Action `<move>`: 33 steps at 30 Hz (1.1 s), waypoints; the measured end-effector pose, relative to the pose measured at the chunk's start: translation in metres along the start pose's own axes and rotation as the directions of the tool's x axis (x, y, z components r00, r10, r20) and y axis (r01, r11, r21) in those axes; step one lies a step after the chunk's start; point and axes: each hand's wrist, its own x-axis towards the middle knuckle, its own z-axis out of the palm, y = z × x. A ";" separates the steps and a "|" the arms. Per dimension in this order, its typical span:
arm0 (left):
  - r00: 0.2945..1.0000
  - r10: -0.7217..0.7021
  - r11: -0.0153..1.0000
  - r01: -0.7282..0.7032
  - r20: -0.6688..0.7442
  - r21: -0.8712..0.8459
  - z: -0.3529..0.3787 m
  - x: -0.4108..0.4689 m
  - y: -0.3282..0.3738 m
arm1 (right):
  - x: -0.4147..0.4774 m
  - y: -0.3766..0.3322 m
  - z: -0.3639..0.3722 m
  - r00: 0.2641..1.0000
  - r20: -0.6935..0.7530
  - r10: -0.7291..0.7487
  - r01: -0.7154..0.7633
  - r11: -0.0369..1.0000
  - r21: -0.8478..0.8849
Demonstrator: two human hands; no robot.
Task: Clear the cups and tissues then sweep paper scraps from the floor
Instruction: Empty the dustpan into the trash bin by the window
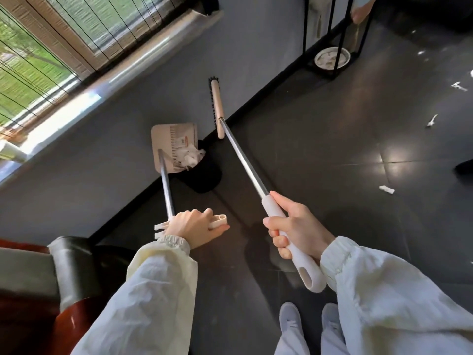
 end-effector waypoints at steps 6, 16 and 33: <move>0.996 -0.059 0.990 0.068 0.074 -0.120 -0.014 -0.004 -0.009 | -0.006 -0.002 0.005 1.000 0.005 -0.016 0.016 1.000 -0.016; 0.994 -0.065 0.995 0.071 -0.093 0.064 -0.038 -0.022 -0.005 | -0.020 -0.004 0.004 0.999 -0.014 -0.042 0.042 0.999 -0.023; 0.937 0.041 0.981 0.027 -0.346 0.190 -0.059 -0.025 -0.025 | -0.009 -0.009 0.011 0.999 -0.001 -0.034 0.034 0.999 0.005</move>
